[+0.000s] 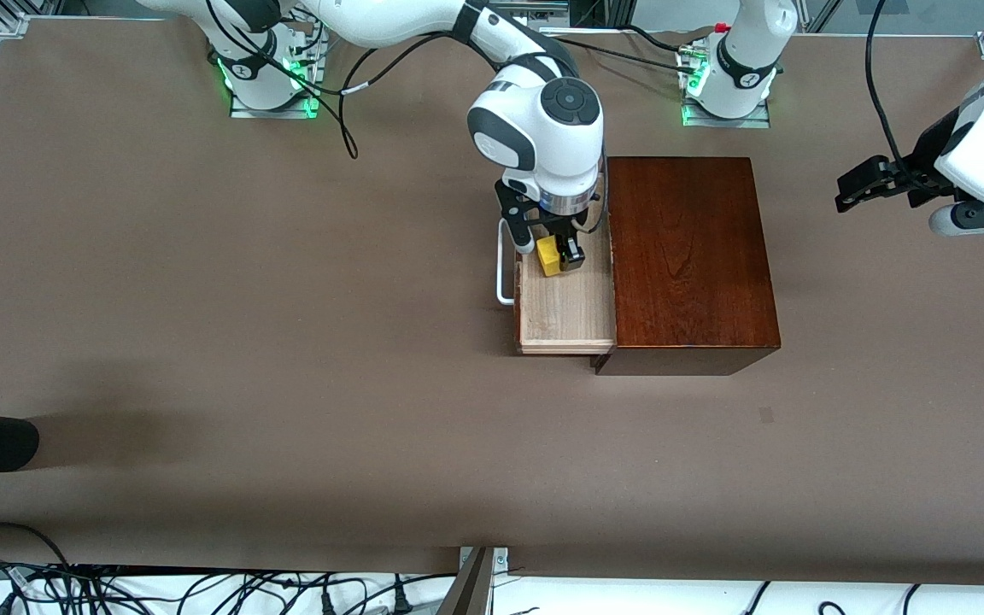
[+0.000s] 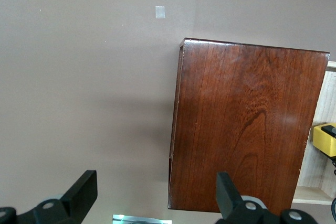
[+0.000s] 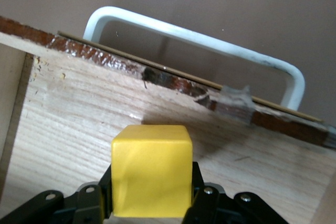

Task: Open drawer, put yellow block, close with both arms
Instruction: 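Carry the yellow cube over the open drawer with the right gripper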

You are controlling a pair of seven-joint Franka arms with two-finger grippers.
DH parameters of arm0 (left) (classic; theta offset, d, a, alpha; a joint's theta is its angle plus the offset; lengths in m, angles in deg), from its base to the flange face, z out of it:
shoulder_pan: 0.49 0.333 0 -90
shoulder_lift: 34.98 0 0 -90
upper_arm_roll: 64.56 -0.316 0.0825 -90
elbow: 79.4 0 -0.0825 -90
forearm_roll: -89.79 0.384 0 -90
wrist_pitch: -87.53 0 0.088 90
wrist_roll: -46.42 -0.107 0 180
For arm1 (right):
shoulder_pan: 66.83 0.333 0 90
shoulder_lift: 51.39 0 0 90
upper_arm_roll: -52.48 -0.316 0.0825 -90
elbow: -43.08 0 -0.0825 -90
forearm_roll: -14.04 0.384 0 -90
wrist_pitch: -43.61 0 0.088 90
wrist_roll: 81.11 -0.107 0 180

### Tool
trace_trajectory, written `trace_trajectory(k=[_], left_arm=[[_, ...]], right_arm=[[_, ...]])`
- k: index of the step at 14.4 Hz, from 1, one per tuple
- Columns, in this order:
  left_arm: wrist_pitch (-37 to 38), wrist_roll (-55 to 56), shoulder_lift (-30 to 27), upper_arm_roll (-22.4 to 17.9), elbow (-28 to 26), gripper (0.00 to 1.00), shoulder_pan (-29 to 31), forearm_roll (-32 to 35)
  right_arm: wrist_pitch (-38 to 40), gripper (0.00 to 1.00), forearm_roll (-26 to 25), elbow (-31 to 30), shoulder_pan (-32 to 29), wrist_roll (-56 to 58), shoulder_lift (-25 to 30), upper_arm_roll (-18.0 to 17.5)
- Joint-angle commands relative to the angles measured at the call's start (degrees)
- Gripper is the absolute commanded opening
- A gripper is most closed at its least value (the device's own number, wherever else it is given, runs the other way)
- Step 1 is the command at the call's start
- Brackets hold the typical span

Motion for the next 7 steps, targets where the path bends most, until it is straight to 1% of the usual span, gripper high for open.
trace_trajectory(k=[1,6,7], left_arm=[[0.3,-1.5,0.9,0.3,1.7,1.00,0.6,0.0],[0.3,-1.5,0.9,0.3,1.8,1.00,0.6,0.0],[0.3,-1.5,0.9,0.3,1.8,1.00,0.5,0.0]], right_arm=[[-0.2,0.00,-1.0,2.6,0.2,-0.8,-1.5,0.0],[-1.6,0.00,-1.0,2.6,0.0,-0.8,-2.2,0.1],[-1.7,0.08,-1.0,2.7,0.0,-0.8,-2.4,0.1]])
